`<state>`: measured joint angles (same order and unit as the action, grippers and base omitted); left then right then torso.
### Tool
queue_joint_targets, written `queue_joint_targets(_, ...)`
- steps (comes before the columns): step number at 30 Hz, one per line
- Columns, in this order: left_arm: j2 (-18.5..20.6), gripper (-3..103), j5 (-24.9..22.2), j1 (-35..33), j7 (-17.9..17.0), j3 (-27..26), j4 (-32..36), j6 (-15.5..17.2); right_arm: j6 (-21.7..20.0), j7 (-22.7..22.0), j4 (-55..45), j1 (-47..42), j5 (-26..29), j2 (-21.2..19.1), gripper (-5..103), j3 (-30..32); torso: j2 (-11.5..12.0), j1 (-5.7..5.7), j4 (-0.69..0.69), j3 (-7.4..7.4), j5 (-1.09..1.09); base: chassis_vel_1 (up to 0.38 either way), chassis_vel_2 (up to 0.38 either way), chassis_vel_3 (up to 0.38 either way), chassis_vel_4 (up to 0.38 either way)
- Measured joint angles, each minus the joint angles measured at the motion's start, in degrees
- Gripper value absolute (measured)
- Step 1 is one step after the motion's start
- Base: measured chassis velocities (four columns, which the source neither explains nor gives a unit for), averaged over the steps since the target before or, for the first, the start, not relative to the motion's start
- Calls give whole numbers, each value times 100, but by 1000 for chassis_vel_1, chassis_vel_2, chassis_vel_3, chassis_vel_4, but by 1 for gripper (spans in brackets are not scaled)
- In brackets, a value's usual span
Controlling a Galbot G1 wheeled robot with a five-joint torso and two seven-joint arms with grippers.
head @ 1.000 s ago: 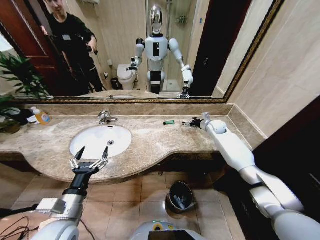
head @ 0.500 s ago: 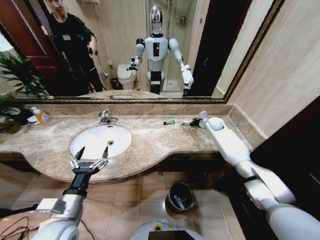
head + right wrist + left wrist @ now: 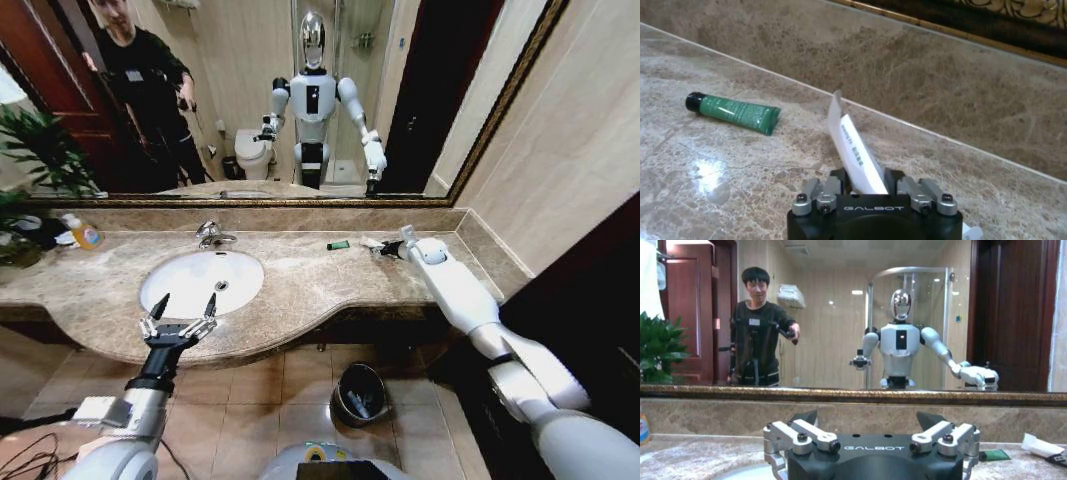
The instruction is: Pick up the trash from the sink and place it in the trash bin.
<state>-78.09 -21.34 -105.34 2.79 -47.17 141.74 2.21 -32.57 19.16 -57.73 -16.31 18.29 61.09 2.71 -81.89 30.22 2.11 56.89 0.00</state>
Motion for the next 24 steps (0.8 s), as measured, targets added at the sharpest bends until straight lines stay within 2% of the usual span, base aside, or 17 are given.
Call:
queue_joint_targets(2,0,100,0,0,0,0,0,0,-4,-104,-103,-42,102,-42,30,-9,0,1,0,1,1,0,0,0,0)
queue_joint_targets(3,0,100,0,0,0,0,0,0,-4,-104,-103,-42,102,-42,30,-9,0,1,0,1,1,0,0,0,0)
queue_joint_targets(6,0,100,0,0,0,0,0,0,-24,-230,-405,-159,331,-154,14,-2,0,1,-1,1,1,0,0,0,0)
queue_joint_targets(9,0,100,0,0,0,0,0,0,-65,-370,-742,-302,539,-244,14,63,0,1,0,1,1,0,0,0,0)
queue_joint_targets(10,0,100,0,0,0,0,0,0,-92,-462,-1066,-468,729,-342,3,140,1,2,0,1,1,0,0,0,0)
queue_joint_targets(11,0,100,0,0,0,0,0,0,-92,-462,-1066,-468,729,-342,3,140,1,2,0,1,1,0,0,0,0)
queue_joint_targets(15,0,100,0,0,0,0,0,0,-172,-843,-2333,-1294,1383,-753,0,551,1,2,0,1,2,0,0,0,0)
queue_joint_targets(16,0,100,0,0,0,0,0,0,-172,-843,-2333,-1294,1383,-753,0,551,1,2,0,1,2,0,0,0,0)
queue_joint_targets(19,1,100,0,0,2,0,0,0,-168,-958,-3471,-2157,1755,-1170,0,1210,0,0,-1,0,1,0,0,0,0)
queue_joint_targets(21,0,100,0,0,2,0,0,0,-157,-1018,-3694,-2363,1833,-1275,0,1341,0,1,1,0,0,0,0,0,0)
queue_joint_targets(24,0,100,0,0,1,0,0,0,-73,-1266,-4659,-3403,2167,-1708,0,1899,0,0,-3,0,3,0,0,0,0)
